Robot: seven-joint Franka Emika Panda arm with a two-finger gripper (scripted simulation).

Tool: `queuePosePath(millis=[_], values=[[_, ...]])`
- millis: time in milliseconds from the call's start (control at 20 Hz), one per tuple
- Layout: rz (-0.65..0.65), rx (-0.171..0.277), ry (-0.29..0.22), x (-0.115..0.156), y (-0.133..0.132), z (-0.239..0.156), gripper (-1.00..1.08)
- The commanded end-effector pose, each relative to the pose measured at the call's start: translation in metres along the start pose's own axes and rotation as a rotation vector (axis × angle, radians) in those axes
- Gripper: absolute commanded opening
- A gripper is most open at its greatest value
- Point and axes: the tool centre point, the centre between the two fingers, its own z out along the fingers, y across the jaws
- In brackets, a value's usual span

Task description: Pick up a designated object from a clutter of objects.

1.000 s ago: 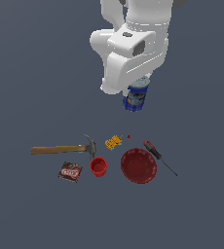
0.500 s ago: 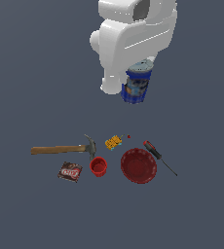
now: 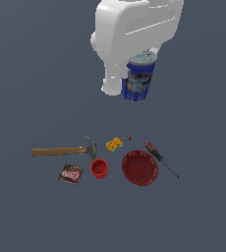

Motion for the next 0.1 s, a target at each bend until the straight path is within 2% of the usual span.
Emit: queuePosePath(millis=[0,50], values=[[0.000,-0.003,0.003,0.0007,0.0010,-0.0042,-1.00],[0.000,-0.003,0.003,0.0008,0.0011,-0.0043,-1.00]])
